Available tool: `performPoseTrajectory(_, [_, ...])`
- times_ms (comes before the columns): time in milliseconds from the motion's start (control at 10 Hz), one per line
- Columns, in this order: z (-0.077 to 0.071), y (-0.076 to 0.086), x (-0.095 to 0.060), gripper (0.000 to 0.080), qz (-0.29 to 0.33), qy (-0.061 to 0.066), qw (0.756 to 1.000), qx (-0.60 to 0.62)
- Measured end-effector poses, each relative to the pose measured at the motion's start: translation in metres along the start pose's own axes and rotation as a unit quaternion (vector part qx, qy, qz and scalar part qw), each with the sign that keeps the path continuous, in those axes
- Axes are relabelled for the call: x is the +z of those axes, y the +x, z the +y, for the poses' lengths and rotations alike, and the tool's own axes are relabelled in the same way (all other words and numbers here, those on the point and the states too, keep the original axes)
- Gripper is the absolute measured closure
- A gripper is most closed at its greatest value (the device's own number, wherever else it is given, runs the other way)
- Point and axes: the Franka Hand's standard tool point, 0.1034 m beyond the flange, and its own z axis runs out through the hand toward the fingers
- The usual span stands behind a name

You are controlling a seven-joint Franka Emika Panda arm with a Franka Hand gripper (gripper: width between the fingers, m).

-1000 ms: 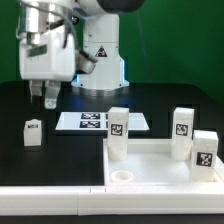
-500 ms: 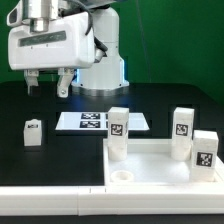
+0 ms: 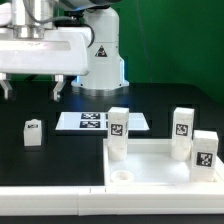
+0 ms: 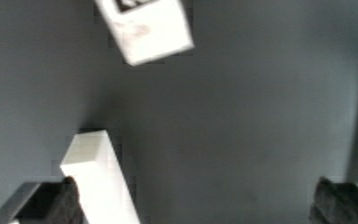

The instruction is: Assemble square table

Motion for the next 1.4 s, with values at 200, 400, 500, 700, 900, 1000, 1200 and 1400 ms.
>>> performPoseTrajectory(200, [0.001,-0.001,0.001,0.0151,-0.003,-0.002,1.000,-0.016])
performPoseTrajectory(400, [-0.006,-0.011,0.011,0.0151,-0.046,0.029,0.998,0.014])
performPoseTrajectory(500, [-0.005,-0.010,0.020,0.0151,-0.063,0.031,0.997,0.012])
performPoseTrajectory(700, [-0.019,-0.015,0.043,0.0151,-0.115,0.044,0.992,0.026])
performPoseTrajectory(900, [-0.025,-0.018,0.055,0.0151,-0.105,0.021,0.994,0.028])
performPoseTrajectory(1000, [-0.026,-0.020,0.055,0.0151,-0.107,0.022,0.994,0.028])
performPoseTrajectory(1200, [-0.023,-0.019,0.054,0.0151,-0.104,0.020,0.994,0.005])
performPoseTrajectory(1400, [-0.019,-0.013,0.048,0.0151,-0.095,0.012,0.989,-0.114])
